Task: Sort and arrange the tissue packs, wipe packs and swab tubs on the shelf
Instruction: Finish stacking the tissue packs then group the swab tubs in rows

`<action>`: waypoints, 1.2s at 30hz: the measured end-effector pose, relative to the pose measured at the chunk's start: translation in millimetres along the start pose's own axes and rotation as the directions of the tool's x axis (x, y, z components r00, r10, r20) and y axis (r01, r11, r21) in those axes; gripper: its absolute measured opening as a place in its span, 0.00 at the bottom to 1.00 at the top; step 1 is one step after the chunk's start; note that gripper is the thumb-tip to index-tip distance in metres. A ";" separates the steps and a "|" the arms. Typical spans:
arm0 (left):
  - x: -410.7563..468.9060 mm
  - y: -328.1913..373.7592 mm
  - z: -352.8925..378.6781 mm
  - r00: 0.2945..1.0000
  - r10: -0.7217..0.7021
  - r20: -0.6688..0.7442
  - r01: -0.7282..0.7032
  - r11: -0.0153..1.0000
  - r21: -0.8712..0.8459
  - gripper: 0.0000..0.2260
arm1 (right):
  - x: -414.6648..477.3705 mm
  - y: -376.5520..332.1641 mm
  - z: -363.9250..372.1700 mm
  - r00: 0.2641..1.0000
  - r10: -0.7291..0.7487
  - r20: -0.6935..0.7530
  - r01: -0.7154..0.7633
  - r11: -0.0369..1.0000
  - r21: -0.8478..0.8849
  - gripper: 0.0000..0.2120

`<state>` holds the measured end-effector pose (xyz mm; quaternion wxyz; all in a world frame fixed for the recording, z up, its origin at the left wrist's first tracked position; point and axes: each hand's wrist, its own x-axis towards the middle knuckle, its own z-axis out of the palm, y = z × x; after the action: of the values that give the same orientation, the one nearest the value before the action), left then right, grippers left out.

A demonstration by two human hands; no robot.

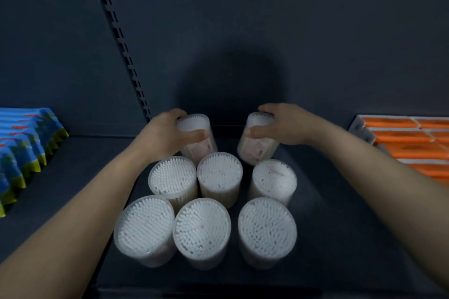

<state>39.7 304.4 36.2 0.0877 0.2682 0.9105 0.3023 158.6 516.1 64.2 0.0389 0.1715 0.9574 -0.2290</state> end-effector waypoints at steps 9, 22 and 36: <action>13.5 -7.1 -4.0 0.971 0.097 0.217 -0.109 0.993 0.046 0.36 | 2.7 -6.9 16.0 0.995 0.093 0.027 -0.093 0.996 0.014 0.41; 10.6 -17.5 -1.0 0.909 0.150 0.389 -0.180 0.983 0.041 0.39 | -8.8 -25.0 29.0 0.987 0.047 0.152 -0.038 0.997 -0.062 0.45; -30.2 9.5 -8.8 0.895 0.384 0.229 -0.400 0.916 0.027 0.22 | -37.9 -24.3 21.9 0.988 0.155 -0.010 -0.155 0.979 -0.133 0.36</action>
<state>66.4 290.0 48.9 0.1151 0.4808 0.8329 0.2487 185.6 474.1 60.8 0.0682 0.2426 0.9543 -0.1609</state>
